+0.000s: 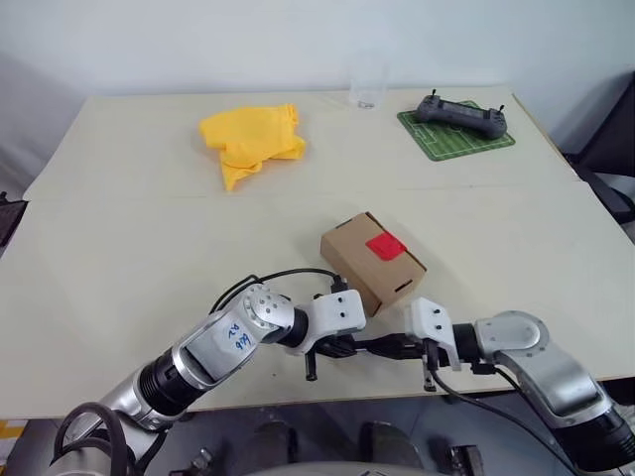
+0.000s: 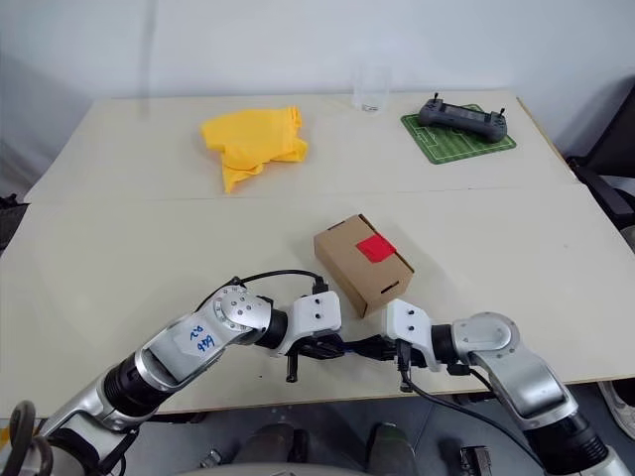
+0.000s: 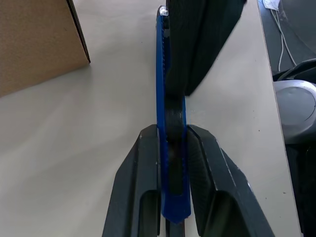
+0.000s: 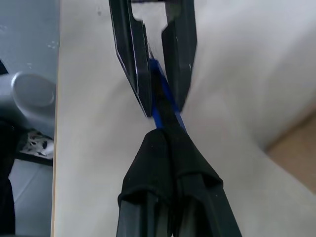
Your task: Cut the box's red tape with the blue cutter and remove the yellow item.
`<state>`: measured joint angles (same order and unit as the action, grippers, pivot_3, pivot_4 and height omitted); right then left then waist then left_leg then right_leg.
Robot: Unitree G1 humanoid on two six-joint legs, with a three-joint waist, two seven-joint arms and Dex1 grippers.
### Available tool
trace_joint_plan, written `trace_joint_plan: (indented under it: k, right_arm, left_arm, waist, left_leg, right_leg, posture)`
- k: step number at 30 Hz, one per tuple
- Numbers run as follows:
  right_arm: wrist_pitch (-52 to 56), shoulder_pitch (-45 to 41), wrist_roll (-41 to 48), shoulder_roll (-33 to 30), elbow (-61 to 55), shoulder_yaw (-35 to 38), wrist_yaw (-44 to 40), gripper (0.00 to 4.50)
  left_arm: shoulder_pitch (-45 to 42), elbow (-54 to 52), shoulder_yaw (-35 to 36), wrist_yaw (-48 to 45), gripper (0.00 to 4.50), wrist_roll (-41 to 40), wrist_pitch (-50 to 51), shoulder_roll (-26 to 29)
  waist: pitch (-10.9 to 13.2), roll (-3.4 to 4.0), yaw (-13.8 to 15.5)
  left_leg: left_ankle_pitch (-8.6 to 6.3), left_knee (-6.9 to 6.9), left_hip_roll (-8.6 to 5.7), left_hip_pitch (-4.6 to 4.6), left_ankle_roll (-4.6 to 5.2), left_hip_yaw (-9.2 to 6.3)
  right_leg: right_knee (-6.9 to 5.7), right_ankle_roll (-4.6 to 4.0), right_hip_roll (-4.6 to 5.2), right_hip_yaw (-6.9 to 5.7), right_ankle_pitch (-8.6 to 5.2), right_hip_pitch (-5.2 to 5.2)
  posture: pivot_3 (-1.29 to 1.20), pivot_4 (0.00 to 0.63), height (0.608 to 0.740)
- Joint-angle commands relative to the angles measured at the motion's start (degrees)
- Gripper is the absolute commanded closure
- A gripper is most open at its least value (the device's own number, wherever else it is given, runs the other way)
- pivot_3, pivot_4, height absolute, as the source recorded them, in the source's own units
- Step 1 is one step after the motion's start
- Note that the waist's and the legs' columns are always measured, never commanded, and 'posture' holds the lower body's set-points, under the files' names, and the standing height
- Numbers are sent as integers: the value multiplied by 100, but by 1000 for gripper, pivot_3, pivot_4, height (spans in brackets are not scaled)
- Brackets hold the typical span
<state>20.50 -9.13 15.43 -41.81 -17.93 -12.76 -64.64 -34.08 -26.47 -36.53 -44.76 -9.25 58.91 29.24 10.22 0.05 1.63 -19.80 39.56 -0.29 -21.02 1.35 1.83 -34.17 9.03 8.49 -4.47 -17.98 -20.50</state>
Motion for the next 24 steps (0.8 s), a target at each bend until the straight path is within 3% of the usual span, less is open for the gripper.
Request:
trace_joint_plan:
  k: [1, 7, 10, 12, 14, 16, 19, 22, 24]
  right_arm:
    - [112, 185, 90, -142, -118, 7, -82, 4469]
    - [1192, 462, 1320, -462, -953, 1043, 86, 4469]
    - [2179, 474, 2424, -715, -1413, 1827, 195, 3889]
    - [2792, 432, 3230, -907, -1605, 2577, 447, 3298]
    - [3715, 267, 4458, -1301, -1596, 3326, 910, 2601]
    - [4762, 82, 6084, -2162, -1312, 3782, 1574, 1963]
    - [5182, 55, 7899, -3267, -893, 3730, 2696, 958]
    - [4823, 5, 9547, -4472, -513, 3092, 3719, 14]
    - [4733, -267, 9757, -4778, -387, 2671, 3706, 14]
  left_arm:
    - [17, 58, -185, 1, 4083, 35, -60, -20]
    - [99, 120, -134, 14, 4083, 102, -363, 39]
    - [218, 70, 25, -63, 4083, 104, -766, 176]
    - [450, -21, 352, -234, 4083, 79, -1611, 402]
    - [758, -71, 831, -500, 4083, -12, -2721, 680]
    - [907, -37, 1197, -785, 4083, 29, -3772, 1000]
    - [827, 121, 1410, -785, 4083, 234, -4339, 1068]
    - [574, 88, 1409, -949, 4083, 210, -4438, 920]
    - [472, 37, 1348, -1048, 4083, 194, -4404, 812]
  waist:
    - [0, -1, 7]
    - [2, 3, 45]
    - [3, 4, 47]
    - [9, 11, 42]
    - [14, 18, 15]
    - [26, 35, -11]
    - [42, 62, 2]
    - [51, 68, 13]
    - [54, 65, 3]
  left_leg:
    - [0, 0, 0, -1, 0, -1]
    - [-2, -1, -4, -21, 3, -12]
    - [-2, -2, -4, -23, 3, -14]
    - [-3, -3, -1, -24, 2, -22]
    - [-4, -12, 3, -26, -1, -24]
    - [-7, -17, 7, -28, -5, -28]
    - [-7, -29, 9, -29, -7, -31]
    - [-9, -37, 7, -31, -10, -42]
    - [-10, -39, 7, -46, -4, -30]
  right_leg:
    - [1, 0, 0, 0, 0, 1]
    - [-2, 1, 1, -4, 1, -5]
    - [4, 2, 3, -5, 1, -5]
    - [21, 1, 3, -12, 1, -4]
    - [25, 0, 7, -12, 1, -10]
    - [27, -7, 16, -11, 0, -14]
    - [34, -17, 26, -13, -3, -15]
    - [34, -16, 20, -44, -3, -12]
    - [31, -11, 16, -81, 0, -16]
  posture:
    - [0, 150, 740]
    - [0, 150, 740]
    - [0, 150, 740]
    - [0, 150, 740]
    - [0, 150, 740]
    - [0, 150, 740]
    - [0, 150, 740]
    - [0, 150, 740]
    - [0, 150, 740]
